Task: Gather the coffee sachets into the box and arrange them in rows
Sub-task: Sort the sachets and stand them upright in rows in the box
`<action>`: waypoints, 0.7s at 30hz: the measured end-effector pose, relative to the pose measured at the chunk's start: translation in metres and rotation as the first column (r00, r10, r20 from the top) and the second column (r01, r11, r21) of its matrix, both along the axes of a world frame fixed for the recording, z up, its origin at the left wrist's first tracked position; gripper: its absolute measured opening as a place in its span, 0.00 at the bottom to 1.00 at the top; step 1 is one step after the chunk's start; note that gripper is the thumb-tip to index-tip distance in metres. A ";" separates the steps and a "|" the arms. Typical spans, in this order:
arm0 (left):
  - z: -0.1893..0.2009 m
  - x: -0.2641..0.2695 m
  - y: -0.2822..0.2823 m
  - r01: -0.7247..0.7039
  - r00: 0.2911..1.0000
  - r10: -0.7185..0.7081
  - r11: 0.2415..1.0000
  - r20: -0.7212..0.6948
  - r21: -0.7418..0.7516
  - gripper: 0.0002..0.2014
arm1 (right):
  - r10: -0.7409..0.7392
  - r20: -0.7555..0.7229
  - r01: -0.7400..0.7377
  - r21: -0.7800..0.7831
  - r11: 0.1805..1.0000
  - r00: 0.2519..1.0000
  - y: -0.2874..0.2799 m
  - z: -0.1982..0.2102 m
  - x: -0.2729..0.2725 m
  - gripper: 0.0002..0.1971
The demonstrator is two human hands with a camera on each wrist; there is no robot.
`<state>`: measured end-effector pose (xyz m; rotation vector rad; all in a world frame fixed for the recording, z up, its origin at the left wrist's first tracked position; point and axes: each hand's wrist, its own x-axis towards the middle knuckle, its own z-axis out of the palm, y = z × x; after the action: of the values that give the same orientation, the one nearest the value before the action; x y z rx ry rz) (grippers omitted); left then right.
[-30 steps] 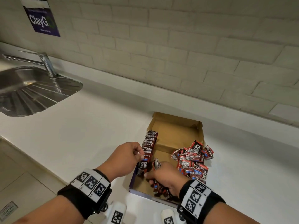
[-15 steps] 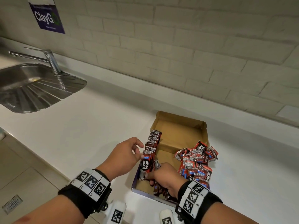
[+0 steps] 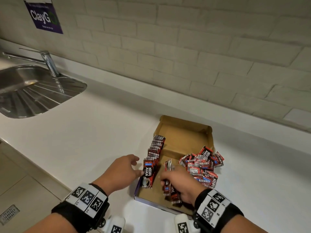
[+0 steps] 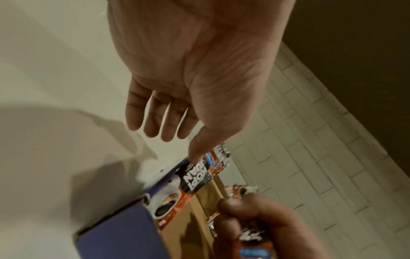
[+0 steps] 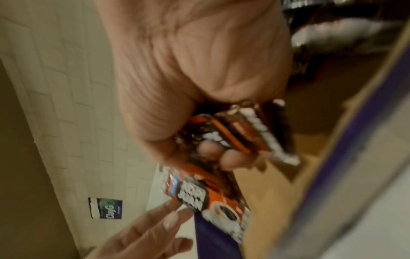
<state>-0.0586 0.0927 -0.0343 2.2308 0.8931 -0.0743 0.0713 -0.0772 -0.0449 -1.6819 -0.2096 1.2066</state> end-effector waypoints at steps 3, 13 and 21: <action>0.019 -0.003 -0.004 -0.097 0.970 0.072 0.991 0.234 0.095 0.10 | -0.107 -0.228 0.165 0.254 0.953 0.968 -0.010 0.024 0.014 0.07; 0.064 0.009 -0.058 0.270 0.908 -0.233 0.961 0.348 -0.061 0.27 | -0.082 -0.123 0.134 0.506 0.852 0.989 -0.024 0.062 0.021 0.12; 0.059 0.014 -0.053 0.133 0.848 0.152 0.866 0.507 -0.481 0.14 | -0.215 -0.016 0.196 0.486 0.852 0.976 -0.028 0.060 0.017 0.05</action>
<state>-0.0445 0.0397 0.0245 1.6213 0.4957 0.2811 0.0883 -0.1048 0.0154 -1.2474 -0.3199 0.8686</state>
